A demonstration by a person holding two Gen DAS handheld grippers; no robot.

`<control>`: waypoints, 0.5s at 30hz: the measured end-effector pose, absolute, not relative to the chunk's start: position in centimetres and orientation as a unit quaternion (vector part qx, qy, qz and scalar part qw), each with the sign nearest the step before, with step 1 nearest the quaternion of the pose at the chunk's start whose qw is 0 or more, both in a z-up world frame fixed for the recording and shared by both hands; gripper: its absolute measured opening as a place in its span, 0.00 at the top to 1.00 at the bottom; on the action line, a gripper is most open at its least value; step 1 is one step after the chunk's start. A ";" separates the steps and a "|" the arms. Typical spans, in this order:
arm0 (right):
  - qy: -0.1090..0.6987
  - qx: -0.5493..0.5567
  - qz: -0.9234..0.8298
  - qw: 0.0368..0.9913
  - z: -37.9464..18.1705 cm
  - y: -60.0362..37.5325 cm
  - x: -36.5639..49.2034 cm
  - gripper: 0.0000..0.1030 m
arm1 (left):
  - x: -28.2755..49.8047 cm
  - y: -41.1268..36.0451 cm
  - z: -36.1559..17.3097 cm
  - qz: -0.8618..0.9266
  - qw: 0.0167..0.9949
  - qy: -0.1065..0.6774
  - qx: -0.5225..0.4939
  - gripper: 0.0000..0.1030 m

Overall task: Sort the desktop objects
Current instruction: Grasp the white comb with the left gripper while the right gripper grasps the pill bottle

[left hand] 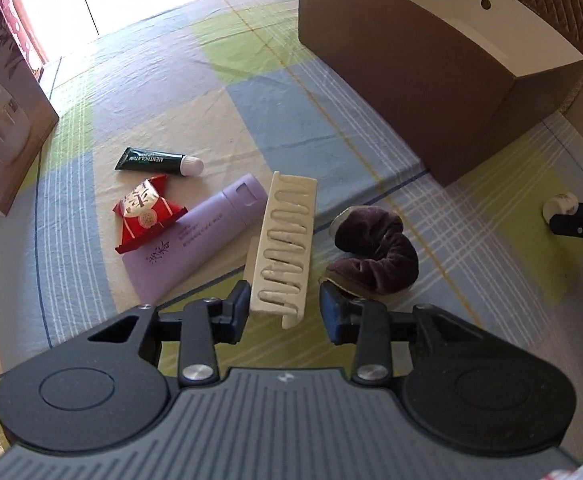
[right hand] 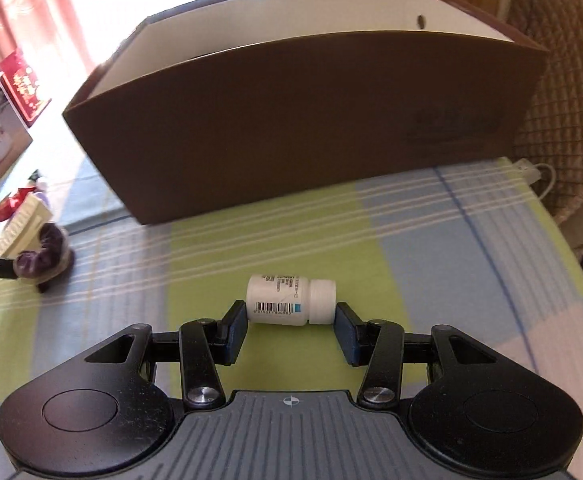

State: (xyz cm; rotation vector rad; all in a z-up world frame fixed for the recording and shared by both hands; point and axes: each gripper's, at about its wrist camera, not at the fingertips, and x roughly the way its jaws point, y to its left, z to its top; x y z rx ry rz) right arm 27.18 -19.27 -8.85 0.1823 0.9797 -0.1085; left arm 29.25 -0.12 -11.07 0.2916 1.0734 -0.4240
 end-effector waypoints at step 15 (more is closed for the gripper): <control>0.451 0.089 -0.056 0.886 -8.8 -20.6 25.8 0.40 | 29.8 -1.3 -11.8 -0.152 0.827 0.524 0.133 0.77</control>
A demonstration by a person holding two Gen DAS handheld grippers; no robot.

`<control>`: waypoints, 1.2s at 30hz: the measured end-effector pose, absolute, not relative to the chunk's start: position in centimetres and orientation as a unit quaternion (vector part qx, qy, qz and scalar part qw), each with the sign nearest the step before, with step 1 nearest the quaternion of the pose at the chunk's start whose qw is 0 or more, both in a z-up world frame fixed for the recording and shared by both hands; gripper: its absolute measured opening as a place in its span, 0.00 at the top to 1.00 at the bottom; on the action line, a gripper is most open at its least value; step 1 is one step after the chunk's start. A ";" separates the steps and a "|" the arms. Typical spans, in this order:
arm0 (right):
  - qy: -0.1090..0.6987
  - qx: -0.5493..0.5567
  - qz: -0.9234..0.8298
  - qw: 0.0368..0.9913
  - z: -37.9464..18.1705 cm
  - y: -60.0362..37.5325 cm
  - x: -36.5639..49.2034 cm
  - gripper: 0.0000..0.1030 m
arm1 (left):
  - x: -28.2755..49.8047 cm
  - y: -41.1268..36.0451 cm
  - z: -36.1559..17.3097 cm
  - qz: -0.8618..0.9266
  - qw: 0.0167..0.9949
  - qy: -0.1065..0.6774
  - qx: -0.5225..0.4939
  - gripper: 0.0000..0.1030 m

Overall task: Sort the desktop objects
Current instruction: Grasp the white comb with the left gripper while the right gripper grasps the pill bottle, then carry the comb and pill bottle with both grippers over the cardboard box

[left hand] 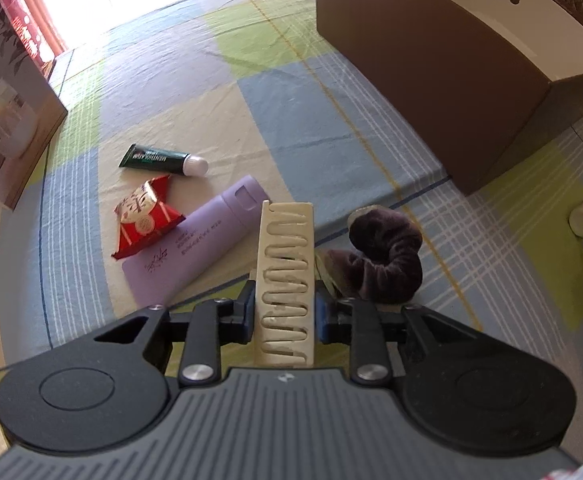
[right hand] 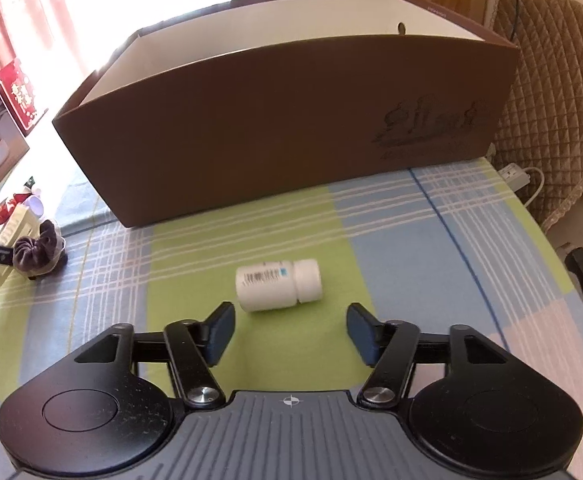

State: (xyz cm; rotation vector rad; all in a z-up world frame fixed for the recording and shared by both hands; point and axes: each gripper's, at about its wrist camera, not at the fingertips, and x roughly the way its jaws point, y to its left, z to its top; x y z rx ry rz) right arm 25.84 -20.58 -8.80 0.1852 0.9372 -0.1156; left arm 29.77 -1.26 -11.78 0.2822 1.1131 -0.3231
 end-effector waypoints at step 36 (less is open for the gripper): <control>0.428 0.043 0.047 0.902 -3.6 -24.5 24.6 0.57 | 17.9 -8.4 -3.0 -0.123 0.867 0.480 0.061 0.77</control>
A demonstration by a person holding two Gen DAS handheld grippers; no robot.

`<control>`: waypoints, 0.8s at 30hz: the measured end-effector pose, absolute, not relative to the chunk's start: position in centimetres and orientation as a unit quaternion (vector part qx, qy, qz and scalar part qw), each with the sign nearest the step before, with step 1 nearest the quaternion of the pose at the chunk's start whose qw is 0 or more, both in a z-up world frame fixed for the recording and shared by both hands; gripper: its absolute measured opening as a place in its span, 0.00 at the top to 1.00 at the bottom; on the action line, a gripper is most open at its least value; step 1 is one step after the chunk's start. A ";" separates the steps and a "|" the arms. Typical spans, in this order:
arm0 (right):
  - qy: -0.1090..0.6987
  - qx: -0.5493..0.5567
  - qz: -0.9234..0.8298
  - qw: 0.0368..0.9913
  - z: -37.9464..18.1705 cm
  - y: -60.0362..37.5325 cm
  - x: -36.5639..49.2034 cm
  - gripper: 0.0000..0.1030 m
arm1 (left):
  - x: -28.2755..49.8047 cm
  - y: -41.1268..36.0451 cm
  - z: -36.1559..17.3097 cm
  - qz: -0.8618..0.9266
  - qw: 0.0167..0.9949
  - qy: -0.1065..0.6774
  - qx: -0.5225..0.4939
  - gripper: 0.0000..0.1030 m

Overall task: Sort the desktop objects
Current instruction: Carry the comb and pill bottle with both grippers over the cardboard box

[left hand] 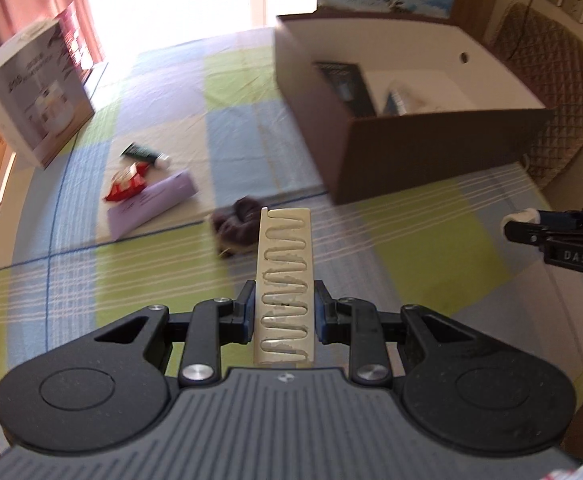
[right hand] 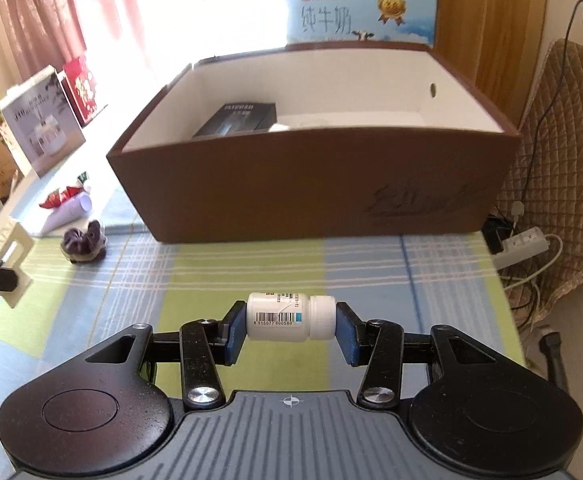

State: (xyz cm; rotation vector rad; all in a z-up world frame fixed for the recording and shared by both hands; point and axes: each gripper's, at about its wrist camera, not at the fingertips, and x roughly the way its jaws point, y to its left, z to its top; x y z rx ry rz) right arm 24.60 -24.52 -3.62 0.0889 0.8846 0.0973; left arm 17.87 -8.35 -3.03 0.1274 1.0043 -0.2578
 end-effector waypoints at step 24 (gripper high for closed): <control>0.346 0.041 0.099 0.932 4.9 -34.3 31.3 0.57 | 26.7 -25.0 3.9 -0.215 0.892 0.392 0.064 0.77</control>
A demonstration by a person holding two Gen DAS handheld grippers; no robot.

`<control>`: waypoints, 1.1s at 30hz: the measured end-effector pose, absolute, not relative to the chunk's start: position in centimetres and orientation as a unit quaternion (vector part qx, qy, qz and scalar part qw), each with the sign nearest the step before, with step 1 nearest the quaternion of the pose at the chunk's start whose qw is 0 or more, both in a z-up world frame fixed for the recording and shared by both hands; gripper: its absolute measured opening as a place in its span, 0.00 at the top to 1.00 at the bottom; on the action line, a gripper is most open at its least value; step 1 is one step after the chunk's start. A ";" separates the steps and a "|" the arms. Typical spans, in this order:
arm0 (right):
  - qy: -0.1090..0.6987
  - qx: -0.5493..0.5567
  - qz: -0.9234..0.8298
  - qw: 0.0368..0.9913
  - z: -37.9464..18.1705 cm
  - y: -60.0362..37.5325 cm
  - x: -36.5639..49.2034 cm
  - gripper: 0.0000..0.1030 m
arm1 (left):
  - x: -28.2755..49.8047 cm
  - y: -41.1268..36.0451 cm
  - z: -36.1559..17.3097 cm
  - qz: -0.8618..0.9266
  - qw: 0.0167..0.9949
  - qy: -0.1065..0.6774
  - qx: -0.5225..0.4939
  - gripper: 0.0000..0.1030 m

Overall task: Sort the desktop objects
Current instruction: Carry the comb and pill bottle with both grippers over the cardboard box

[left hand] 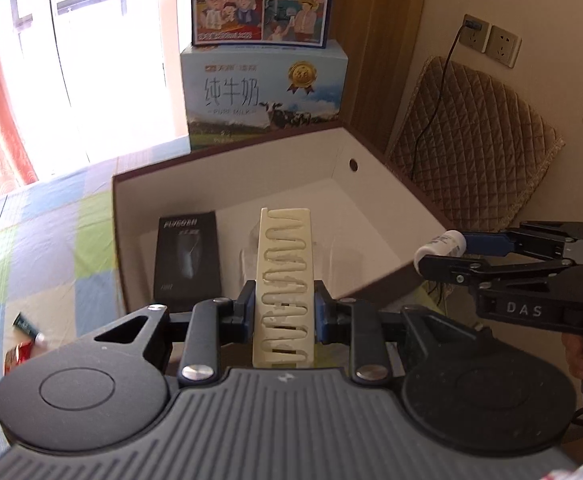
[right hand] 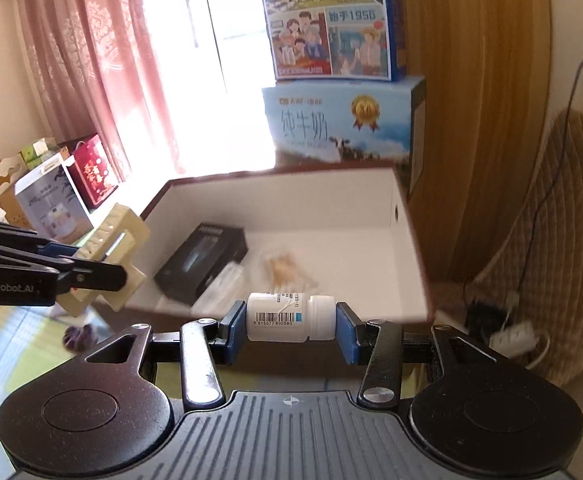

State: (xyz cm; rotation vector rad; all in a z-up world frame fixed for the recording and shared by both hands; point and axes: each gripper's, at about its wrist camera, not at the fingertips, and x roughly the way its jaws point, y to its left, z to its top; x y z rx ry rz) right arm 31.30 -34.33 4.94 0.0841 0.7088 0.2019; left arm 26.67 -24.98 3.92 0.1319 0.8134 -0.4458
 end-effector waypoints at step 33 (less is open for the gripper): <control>0.479 -0.098 0.166 0.856 -1.1 -36.1 44.4 0.57 | 39.3 -32.8 -6.4 -0.210 0.818 0.528 0.090 0.77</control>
